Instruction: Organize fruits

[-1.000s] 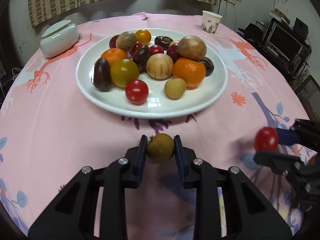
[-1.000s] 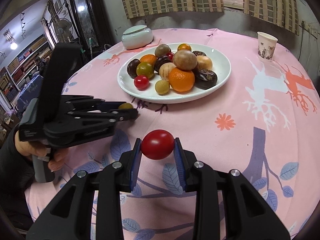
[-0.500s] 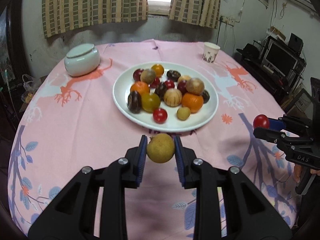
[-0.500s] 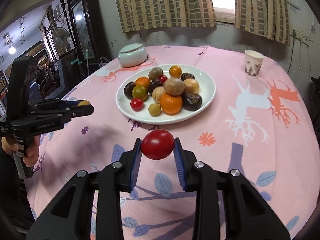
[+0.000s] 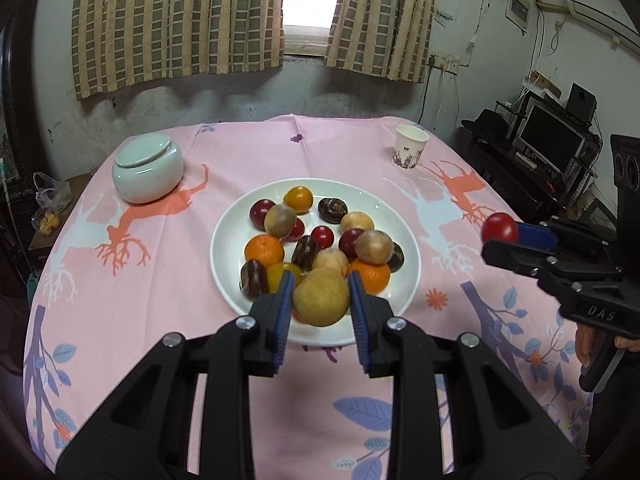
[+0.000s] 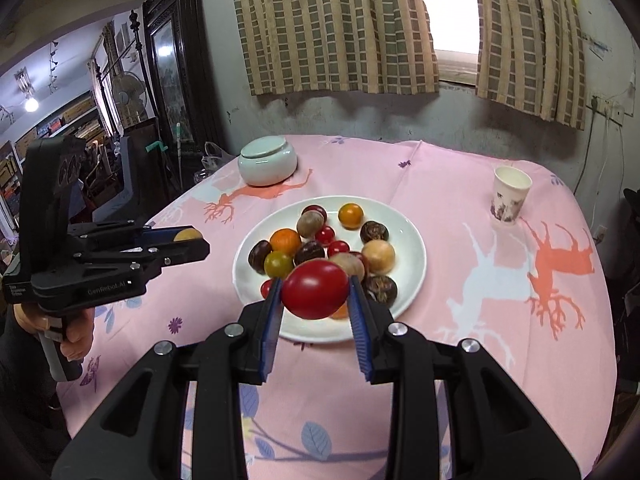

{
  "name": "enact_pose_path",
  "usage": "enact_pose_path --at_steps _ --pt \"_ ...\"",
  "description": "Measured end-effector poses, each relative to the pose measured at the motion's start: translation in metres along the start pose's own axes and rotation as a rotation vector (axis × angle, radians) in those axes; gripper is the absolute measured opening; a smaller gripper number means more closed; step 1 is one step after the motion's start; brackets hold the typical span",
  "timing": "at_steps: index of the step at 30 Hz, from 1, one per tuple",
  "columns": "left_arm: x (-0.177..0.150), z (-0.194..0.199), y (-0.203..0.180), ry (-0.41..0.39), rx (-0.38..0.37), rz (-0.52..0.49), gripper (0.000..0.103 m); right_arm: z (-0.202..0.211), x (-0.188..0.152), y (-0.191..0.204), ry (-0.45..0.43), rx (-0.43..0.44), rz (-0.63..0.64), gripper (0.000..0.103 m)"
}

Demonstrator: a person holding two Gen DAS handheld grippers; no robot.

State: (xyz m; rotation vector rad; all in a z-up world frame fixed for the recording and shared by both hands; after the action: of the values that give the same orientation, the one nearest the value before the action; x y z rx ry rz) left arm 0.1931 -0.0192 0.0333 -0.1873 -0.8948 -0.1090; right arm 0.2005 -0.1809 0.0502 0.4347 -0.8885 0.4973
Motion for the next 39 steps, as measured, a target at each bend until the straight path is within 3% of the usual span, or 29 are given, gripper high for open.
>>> enact_pose_path --at_steps 14,18,26,29,32,36,39 --pt "0.010 -0.070 0.023 0.058 0.025 0.083 0.028 -0.101 0.016 -0.017 0.052 -0.020 -0.075 0.033" --pt "0.009 -0.082 0.028 0.066 0.054 0.101 0.044 -0.117 0.013 -0.028 0.078 -0.037 -0.130 0.036" --pt "0.004 -0.068 0.031 0.062 0.077 0.087 0.047 -0.088 0.004 -0.036 0.034 -0.025 -0.152 0.040" --pt "-0.001 -0.055 0.026 0.040 0.114 0.054 0.051 -0.071 -0.002 -0.033 0.022 -0.023 -0.142 0.049" --pt "-0.007 -0.041 0.019 0.018 0.117 0.048 0.058 -0.051 -0.010 -0.028 0.001 -0.042 -0.128 0.060" --pt "-0.022 -0.025 0.007 0.020 0.141 0.031 0.075 -0.033 -0.027 -0.027 0.036 -0.106 -0.133 0.061" --pt "-0.032 -0.012 0.002 0.007 0.139 0.050 0.081 -0.019 -0.041 -0.022 0.043 -0.120 -0.128 0.061"
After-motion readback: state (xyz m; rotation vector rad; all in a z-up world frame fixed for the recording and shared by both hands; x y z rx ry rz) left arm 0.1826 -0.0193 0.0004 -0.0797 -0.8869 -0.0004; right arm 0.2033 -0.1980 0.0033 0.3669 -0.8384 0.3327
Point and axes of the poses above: each gripper's, at about its wrist camera, not at the fingertips, and z roughly against the way its jaws point, y to its left, x to its top, the point moved 5 cm from there along -z, roughly the way its jaws point, and after that the axes turned 5 degrees about -y, right-handed, at the moved point
